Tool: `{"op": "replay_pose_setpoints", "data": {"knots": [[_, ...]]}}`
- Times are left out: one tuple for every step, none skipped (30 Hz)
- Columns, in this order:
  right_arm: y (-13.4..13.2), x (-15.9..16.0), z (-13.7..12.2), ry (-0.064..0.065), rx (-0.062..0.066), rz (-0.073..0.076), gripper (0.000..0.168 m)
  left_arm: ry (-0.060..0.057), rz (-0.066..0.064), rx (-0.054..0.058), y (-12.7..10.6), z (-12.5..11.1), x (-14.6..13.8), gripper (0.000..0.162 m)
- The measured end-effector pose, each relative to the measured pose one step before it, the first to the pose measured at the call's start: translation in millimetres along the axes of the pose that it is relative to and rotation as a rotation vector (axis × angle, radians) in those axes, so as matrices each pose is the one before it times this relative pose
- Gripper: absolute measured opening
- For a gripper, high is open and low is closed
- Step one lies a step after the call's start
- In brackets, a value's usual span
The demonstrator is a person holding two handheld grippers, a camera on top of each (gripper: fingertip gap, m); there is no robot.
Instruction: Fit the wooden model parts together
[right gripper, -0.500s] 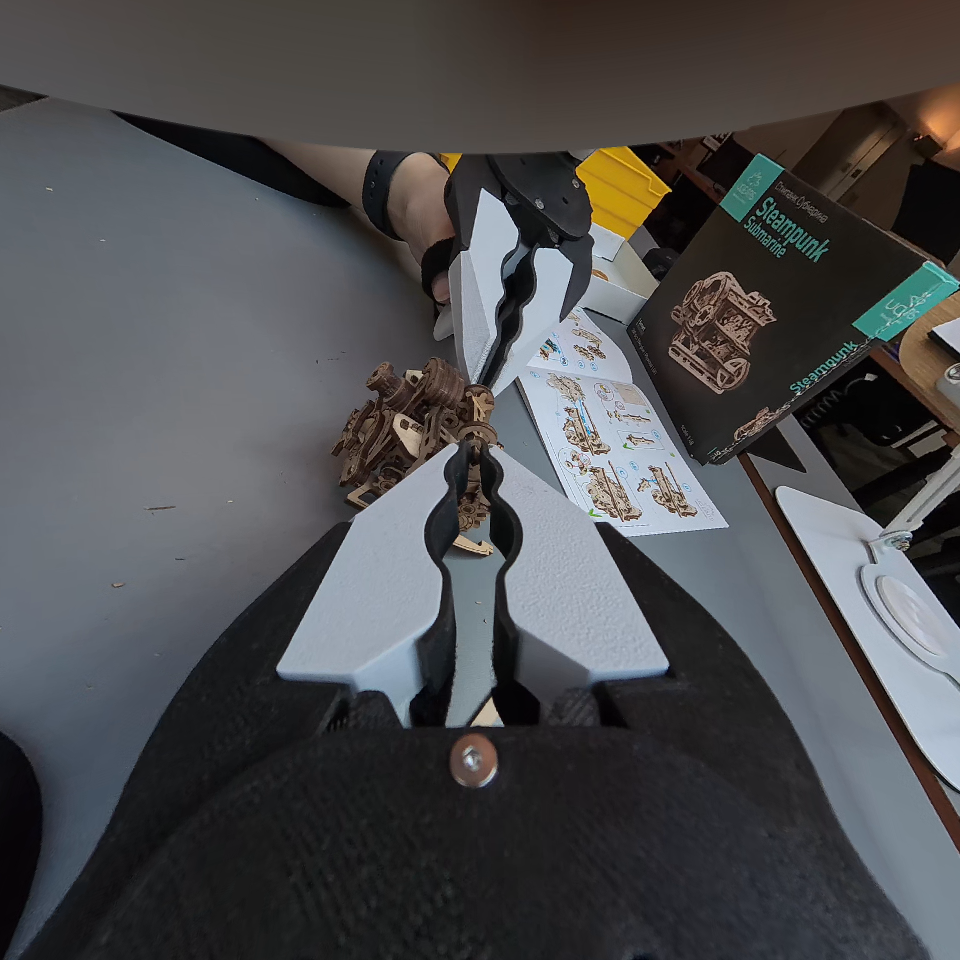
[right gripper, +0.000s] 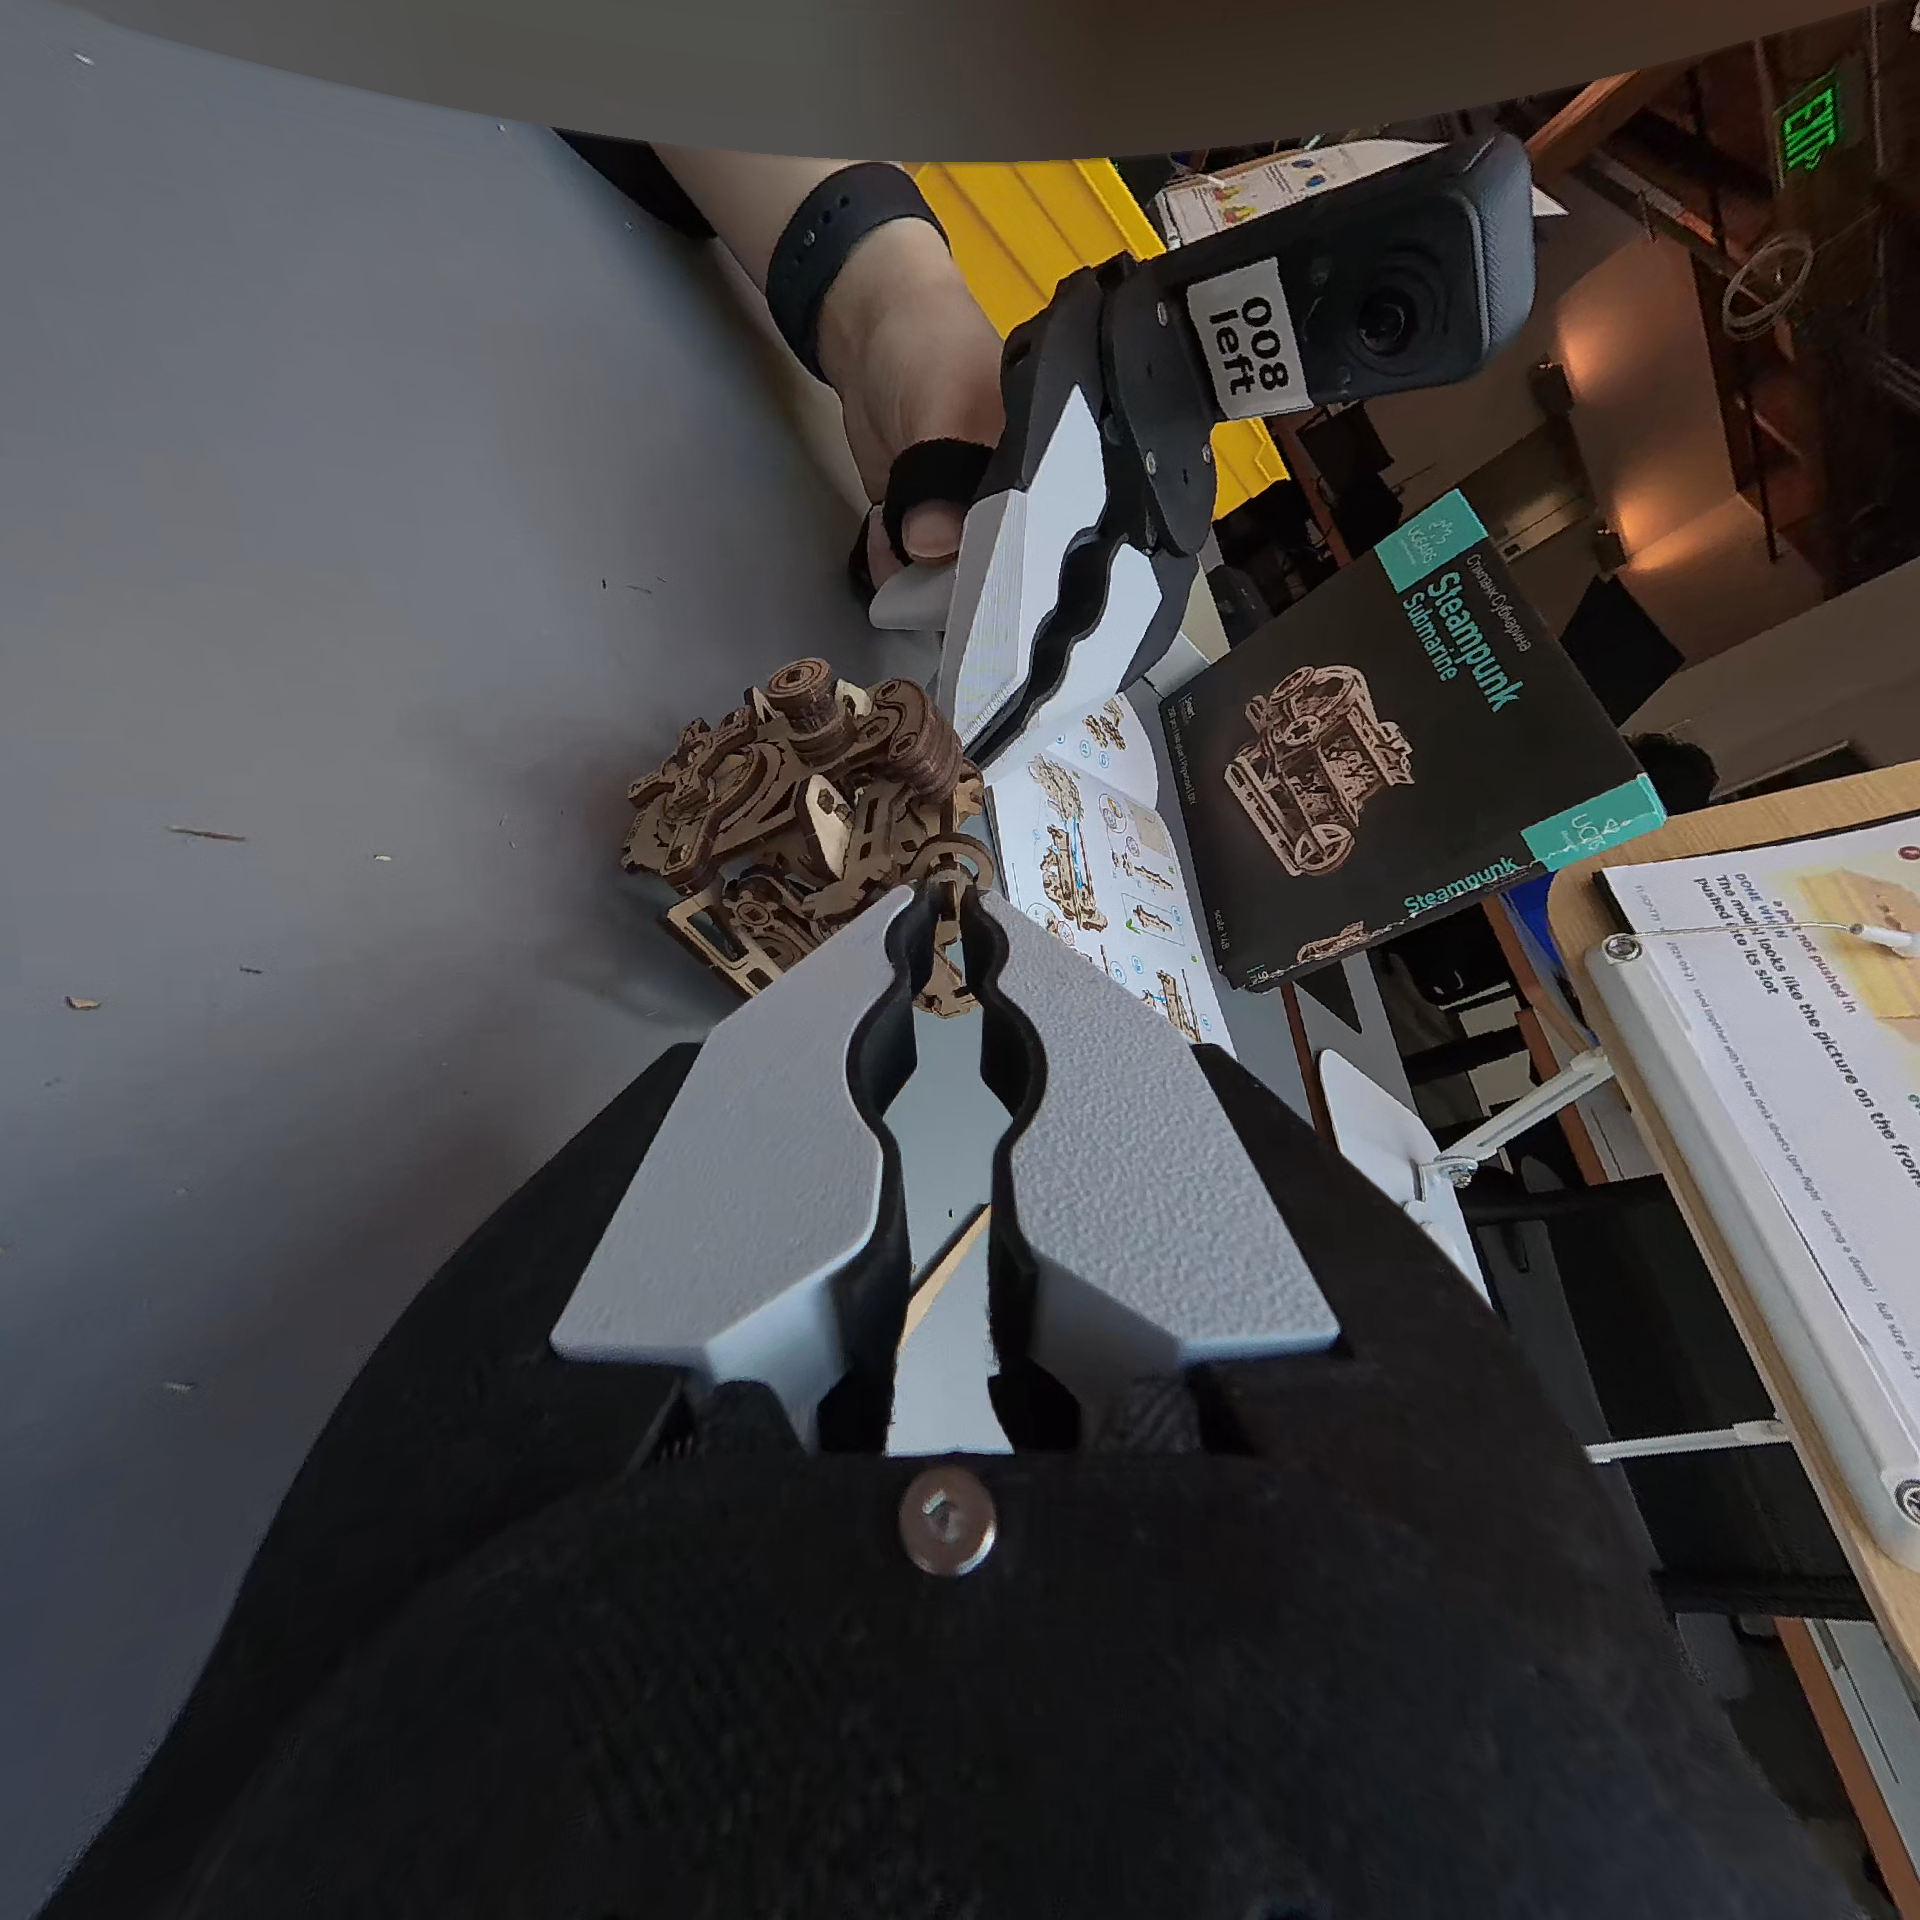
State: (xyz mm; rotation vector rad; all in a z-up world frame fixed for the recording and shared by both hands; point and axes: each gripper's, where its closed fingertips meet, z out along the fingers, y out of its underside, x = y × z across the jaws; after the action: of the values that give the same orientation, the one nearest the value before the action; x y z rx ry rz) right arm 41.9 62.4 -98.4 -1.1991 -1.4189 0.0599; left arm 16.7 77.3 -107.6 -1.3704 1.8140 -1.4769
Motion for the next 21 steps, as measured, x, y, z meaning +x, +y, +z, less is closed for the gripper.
{"op": "replay_pose_setpoints", "data": {"knots": [[0.48,0.20,0.03,-0.0022,-0.0029,-0.0109,0.005,0.0006,-0.0020,-0.0007,0.08,0.00,-0.15,0.001],[-0.61,0.10,0.25,-0.0020,0.0029,-0.0019,0.005,-0.0004,-0.0022,-0.0009,0.08,0.06,-0.31,0.001],[-0.61,-0.44,0.52,-0.0037,0.0015,0.0023,0.005,-0.0004,-0.0021,-0.0006,0.17,0.04,-0.31,0.001],[1.10,-0.81,0.70,-0.0033,-0.0073,-0.0089,0.006,0.0017,-0.0011,0.0000,-0.05,-0.02,0.09,0.001],[5.06,-3.07,1.70,-0.0130,-0.0324,-0.0164,0.008,0.0039,0.0002,-0.0026,0.30,0.27,0.51,0.001],[0.83,-0.05,1.42,0.0115,-0.0070,-0.0168,0.008,0.0013,0.0010,-0.0030,0.32,0.42,0.23,0.001],[-1.55,-0.58,0.71,0.0035,0.0050,-0.0117,0.008,0.0019,0.0005,-0.0025,0.33,0.20,0.26,0.001],[-0.99,-0.08,0.36,0.0017,-0.0004,-0.0050,0.008,0.0041,0.0002,-0.0029,0.42,0.29,0.51,0.001],[-0.42,0.14,-0.19,0.0040,-0.0011,-0.0088,0.007,0.0014,0.0001,-0.0017,0.21,0.25,0.20,0.001],[0.45,-0.12,-0.11,0.0031,-0.0013,-0.0062,0.007,-0.0004,0.0008,-0.0009,0.09,0.12,0.01,0.002],[0.15,0.02,-0.11,0.0009,0.0032,0.0061,0.008,-0.0011,0.0015,-0.0004,0.07,0.12,0.00,0.002],[-0.60,0.11,-0.35,-0.0016,0.0070,0.0117,0.007,-0.0014,0.0014,0.0001,0.00,-0.09,-0.01,0.001],[-1.34,0.56,-0.87,0.0026,0.0088,0.0027,0.007,-0.0010,0.0011,0.0000,-0.03,-0.02,0.02,0.001],[-1.00,0.44,-1.08,0.0004,0.0067,0.0004,0.007,-0.0003,0.0008,-0.0001,0.02,0.04,-0.01,0.001],[-0.92,0.76,-0.99,0.0021,0.0075,0.0056,0.007,0.0005,0.0007,-0.0004,0.06,0.02,0.11,0.001],[-1.29,1.10,-0.85,0.0040,0.0116,0.0083,0.008,0.0004,0.0004,-0.0003,0.04,0.03,0.12,0.001],[-0.38,0.77,-0.33,0.0002,0.0057,0.0078,0.007,0.0005,0.0000,-0.0002,-0.02,0.07,0.03,0.001],[0.67,-0.10,0.31,-0.0036,-0.0014,0.0081,0.006,0.0010,-0.0001,-0.0007,0.15,0.06,0.08,0.001],[0.16,-1.76,0.72,-0.0107,0.0010,0.0052,0.004,0.0004,-0.0006,-0.0006,-0.01,0.12,0.01,0.001],[-0.03,-0.14,0.89,0.0019,0.0005,0.0011,0.003,0.0000,-0.0010,-0.0003,0.07,0.00,-0.17,0.001],[-0.09,-0.01,0.37,0.0006,-0.0003,-0.0002,0.003,0.0007,-0.0004,0.0004,-0.06,-0.02,0.04,0.001]]}}
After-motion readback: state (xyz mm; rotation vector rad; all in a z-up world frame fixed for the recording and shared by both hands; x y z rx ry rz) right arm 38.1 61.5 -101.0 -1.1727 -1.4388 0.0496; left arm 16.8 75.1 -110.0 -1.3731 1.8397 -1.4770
